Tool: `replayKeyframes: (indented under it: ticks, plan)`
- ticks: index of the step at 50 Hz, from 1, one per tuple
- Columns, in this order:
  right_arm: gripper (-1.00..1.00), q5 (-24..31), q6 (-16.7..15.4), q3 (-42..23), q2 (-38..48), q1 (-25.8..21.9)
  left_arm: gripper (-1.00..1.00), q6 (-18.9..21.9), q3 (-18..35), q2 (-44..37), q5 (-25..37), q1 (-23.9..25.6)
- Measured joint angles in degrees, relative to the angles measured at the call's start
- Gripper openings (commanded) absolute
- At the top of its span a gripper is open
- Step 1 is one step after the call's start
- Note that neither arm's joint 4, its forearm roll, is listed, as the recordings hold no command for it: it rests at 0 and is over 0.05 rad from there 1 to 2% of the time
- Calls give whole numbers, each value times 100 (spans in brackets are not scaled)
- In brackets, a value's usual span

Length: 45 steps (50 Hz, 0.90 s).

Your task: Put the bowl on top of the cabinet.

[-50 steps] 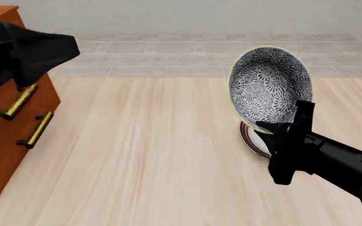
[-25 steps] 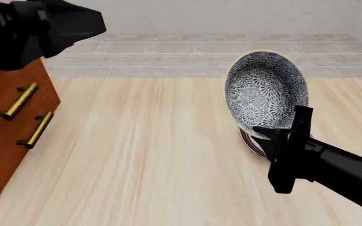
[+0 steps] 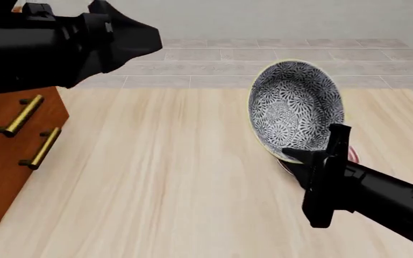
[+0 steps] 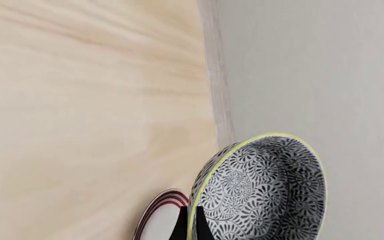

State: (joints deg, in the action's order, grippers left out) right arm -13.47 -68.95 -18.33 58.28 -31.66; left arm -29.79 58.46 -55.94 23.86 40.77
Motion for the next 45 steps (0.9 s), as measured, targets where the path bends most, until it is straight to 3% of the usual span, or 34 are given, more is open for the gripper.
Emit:
replayKeyframes:
  ticks: [45]
  plan:
    - [-100,-124,381,-143,172,-566,100,112,96,-1218,-855,32]
